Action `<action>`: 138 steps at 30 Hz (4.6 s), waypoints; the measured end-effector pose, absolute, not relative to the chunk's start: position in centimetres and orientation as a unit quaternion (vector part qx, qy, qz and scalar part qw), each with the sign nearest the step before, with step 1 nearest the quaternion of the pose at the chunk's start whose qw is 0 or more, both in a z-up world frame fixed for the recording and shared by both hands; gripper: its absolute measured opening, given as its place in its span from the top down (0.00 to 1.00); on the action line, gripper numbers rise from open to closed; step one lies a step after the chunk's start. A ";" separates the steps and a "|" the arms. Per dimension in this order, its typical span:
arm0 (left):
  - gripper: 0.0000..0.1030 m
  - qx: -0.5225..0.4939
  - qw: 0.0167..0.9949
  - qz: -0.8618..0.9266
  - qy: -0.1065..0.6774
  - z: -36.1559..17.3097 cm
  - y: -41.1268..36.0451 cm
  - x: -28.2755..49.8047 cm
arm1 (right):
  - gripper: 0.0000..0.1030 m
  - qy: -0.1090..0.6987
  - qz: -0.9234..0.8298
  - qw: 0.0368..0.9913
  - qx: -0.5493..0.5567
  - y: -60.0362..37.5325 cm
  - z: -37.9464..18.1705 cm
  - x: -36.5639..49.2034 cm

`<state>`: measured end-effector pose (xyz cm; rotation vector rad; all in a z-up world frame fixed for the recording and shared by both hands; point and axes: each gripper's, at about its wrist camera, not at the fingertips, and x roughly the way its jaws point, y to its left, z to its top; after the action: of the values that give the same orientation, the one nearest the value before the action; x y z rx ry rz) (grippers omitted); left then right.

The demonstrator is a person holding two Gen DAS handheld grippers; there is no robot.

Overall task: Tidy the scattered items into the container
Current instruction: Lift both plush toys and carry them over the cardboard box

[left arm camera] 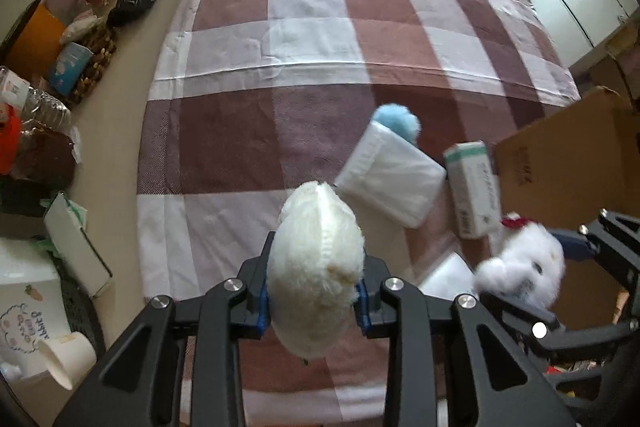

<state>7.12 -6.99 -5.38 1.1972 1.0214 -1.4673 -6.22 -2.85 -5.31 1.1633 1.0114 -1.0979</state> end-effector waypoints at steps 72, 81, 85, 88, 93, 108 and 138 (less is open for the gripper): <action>0.68 0.561 0.315 -0.698 0.314 2.6 -3.6 -19.9 | 0.44 0.296 -0.543 0.572 0.540 9.9 4.0 -26.1; 0.68 0.565 0.320 -0.692 0.316 2.4 -4.1 -19.3 | 0.44 0.287 -0.527 0.580 0.551 10.0 3.9 -25.8; 0.68 0.562 0.330 -0.690 0.314 3.0 -3.9 -18.7 | 0.44 0.290 -0.515 0.589 0.551 10.8 4.2 -24.9; 0.68 0.559 0.336 -0.690 0.314 3.2 -3.6 -18.4 | 0.44 0.304 -0.514 0.591 0.543 11.6 4.2 -24.4; 0.68 0.551 0.336 -0.690 0.329 3.1 -2.9 -18.6 | 0.44 0.315 -0.512 0.594 0.535 12.7 3.8 -24.7; 0.68 0.552 0.338 -0.679 0.345 1.9 -3.9 -20.2 | 0.44 0.361 -0.498 0.611 0.498 10.7 2.4 -25.1; 0.68 0.552 0.328 -0.673 0.368 1.4 -5.5 -19.1 | 0.44 0.462 -0.455 0.636 0.418 2.9 1.0 -25.6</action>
<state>-19.14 -5.51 1.35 1.4446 0.9643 -1.7608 -25.63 2.88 1.04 0.9538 1.0558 -1.0401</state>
